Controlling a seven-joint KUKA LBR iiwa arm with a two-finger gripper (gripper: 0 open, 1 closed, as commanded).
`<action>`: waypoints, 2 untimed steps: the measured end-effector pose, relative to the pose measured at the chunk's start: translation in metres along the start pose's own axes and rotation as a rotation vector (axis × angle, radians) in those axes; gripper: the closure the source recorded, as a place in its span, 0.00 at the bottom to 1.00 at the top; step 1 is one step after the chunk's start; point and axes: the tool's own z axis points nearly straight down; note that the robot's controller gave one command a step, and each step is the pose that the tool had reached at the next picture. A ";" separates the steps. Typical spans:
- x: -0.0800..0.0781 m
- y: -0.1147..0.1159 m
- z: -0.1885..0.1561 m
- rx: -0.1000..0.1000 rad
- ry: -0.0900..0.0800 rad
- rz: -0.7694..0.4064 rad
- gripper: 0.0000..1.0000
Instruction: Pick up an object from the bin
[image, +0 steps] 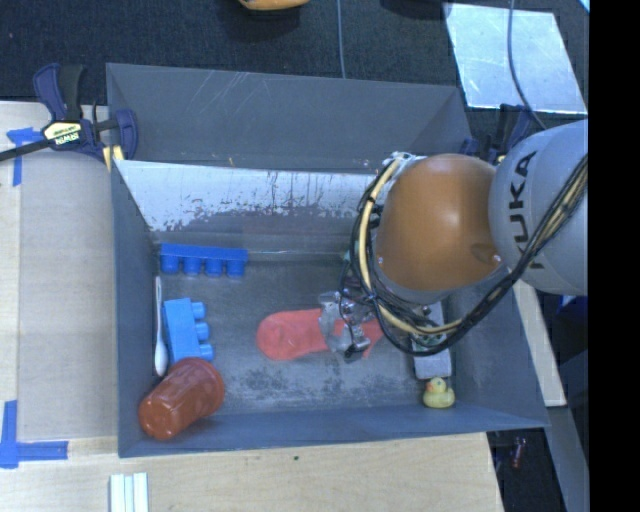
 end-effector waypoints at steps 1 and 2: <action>0.000 0.000 0.000 0.000 0.000 0.001 1.00; -0.072 0.024 0.053 0.002 -0.012 -0.067 1.00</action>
Offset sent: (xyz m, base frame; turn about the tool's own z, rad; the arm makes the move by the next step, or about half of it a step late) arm 0.0645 0.0469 -0.0611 -0.0760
